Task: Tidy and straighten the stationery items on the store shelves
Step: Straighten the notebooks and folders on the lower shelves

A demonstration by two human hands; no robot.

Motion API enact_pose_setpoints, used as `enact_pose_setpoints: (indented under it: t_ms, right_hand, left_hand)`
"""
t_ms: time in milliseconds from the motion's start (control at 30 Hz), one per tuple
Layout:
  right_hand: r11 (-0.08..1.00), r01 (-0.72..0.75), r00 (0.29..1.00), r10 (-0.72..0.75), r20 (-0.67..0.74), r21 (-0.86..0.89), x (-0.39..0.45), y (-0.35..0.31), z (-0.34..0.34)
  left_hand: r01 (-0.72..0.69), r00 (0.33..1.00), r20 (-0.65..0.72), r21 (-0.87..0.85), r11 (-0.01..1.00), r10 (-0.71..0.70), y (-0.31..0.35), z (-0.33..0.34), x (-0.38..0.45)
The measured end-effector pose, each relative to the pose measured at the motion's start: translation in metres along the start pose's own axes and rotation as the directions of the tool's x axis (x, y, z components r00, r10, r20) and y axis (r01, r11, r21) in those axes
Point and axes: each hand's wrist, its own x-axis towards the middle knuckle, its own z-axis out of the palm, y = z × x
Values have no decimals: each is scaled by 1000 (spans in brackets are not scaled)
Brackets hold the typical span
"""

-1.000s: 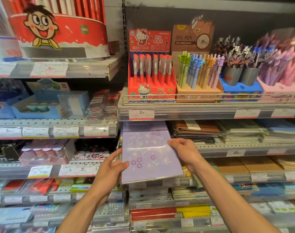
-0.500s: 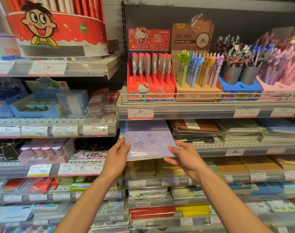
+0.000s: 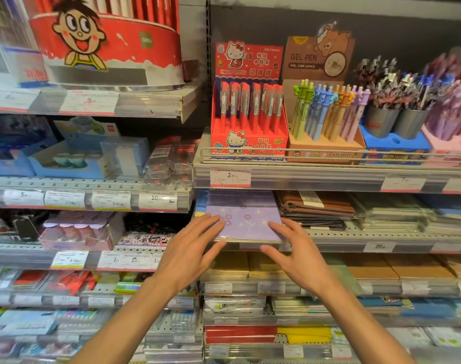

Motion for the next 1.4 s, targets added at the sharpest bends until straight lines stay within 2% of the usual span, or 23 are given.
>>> enact_pose_setpoints:
  t_ms: [100,300,400,633,1167,1400]
  right_hand:
    - [994,35,998,-40,-48,-102,3,3,8]
    - [985,33,999,-38,-27,-170,28,-2,20]
    - [972,32,999,-40,-27,-231,43,-7,26]
    - [961,58,998,-59,4,-272,59,-1,29]
    - [988,60,997,-65,-31,-143,81,7,42]
    - [997,44,995,-49,-85,-59,67,1,43]
  left_hand:
    - [-17,1000,2,69,997,16,-1,0,2]
    - [71,997,-41,167,983,-65,-2,2,10]
    - [115,993,-18,183,976,-113,-7,6,17]
    - [33,997,58,276,961,-51,-14,11,15]
    - [103,987,104,177,979,-122,-12,26,25]
    - [124,992,25,-2,992,-124,-8,21,22]
